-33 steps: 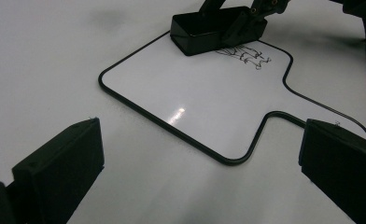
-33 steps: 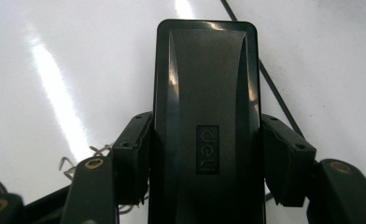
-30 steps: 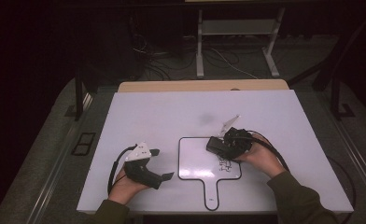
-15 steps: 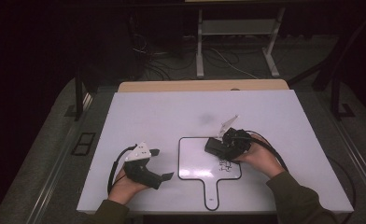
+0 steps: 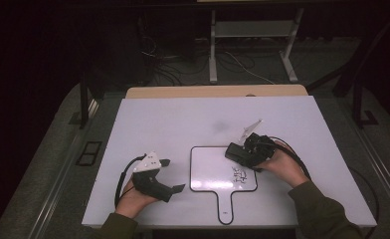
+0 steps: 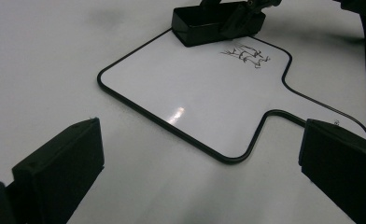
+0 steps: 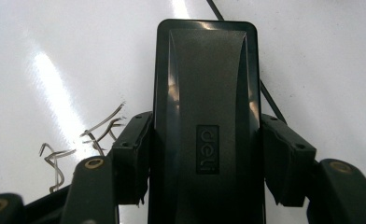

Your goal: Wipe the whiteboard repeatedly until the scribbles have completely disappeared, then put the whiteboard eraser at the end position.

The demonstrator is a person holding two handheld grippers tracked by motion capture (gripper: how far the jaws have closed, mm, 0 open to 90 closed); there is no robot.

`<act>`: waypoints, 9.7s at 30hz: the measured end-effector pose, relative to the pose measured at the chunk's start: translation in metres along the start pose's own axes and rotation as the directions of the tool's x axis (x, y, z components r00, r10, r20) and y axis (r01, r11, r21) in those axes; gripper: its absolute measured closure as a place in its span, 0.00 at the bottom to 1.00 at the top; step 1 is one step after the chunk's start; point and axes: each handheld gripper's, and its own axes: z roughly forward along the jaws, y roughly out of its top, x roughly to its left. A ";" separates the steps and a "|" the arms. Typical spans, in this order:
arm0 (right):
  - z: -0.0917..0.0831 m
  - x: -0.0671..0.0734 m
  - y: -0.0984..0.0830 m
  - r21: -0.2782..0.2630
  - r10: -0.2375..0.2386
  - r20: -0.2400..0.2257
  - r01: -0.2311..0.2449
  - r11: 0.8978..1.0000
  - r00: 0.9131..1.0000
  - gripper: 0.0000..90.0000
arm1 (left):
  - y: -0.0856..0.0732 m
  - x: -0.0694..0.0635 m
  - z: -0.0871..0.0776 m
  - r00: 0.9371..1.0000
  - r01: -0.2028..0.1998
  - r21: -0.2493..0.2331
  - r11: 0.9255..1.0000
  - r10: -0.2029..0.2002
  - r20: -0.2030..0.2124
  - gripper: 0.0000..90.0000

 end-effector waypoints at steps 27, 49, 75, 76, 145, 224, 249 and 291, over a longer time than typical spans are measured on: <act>-0.005 0.032 -0.003 0.014 -0.071 -0.036 0.071 0.997 0.997 0.43 | 0.001 -0.001 0.001 1.000 -0.004 -0.002 1.000 0.004 0.003 0.00; -0.002 0.054 0.004 0.009 -0.136 -0.076 0.137 0.990 0.988 0.43 | 0.001 -0.001 -0.001 1.000 -0.002 -0.007 1.000 0.002 -0.001 0.00; -0.012 0.050 -0.012 0.035 -0.125 -0.054 0.127 0.991 0.991 0.43 | 0.001 -0.001 0.001 1.000 -0.004 -0.004 1.000 0.004 0.001 0.00; -0.011 0.051 -0.011 0.034 -0.132 -0.056 0.134 0.990 0.990 0.43 | 0.001 -0.001 0.001 1.000 -0.004 -0.004 1.000 0.004 0.001 0.00; 0.003 -0.009 0.010 0.057 -0.015 0.044 0.012 0.998 0.999 0.43 | 0.001 -0.001 0.003 1.000 -0.008 0.005 1.000 0.008 0.004 0.00; -0.031 -0.041 0.008 -0.110 0.170 -0.073 -0.178 0.978 0.983 0.43 | 0.001 -0.002 0.005 1.000 -0.014 0.010 1.000 0.013 0.011 0.00; -0.019 -0.073 0.062 -0.127 0.206 -0.063 -0.212 0.969 0.977 0.43 | 0.000 -0.001 0.005 1.000 -0.025 0.018 1.000 0.025 0.012 0.00; 0.064 -0.090 0.106 -0.088 0.211 -0.047 -0.214 0.973 0.976 0.36 | -0.003 0.002 0.014 1.000 -0.031 0.044 0.999 0.031 -0.003 0.00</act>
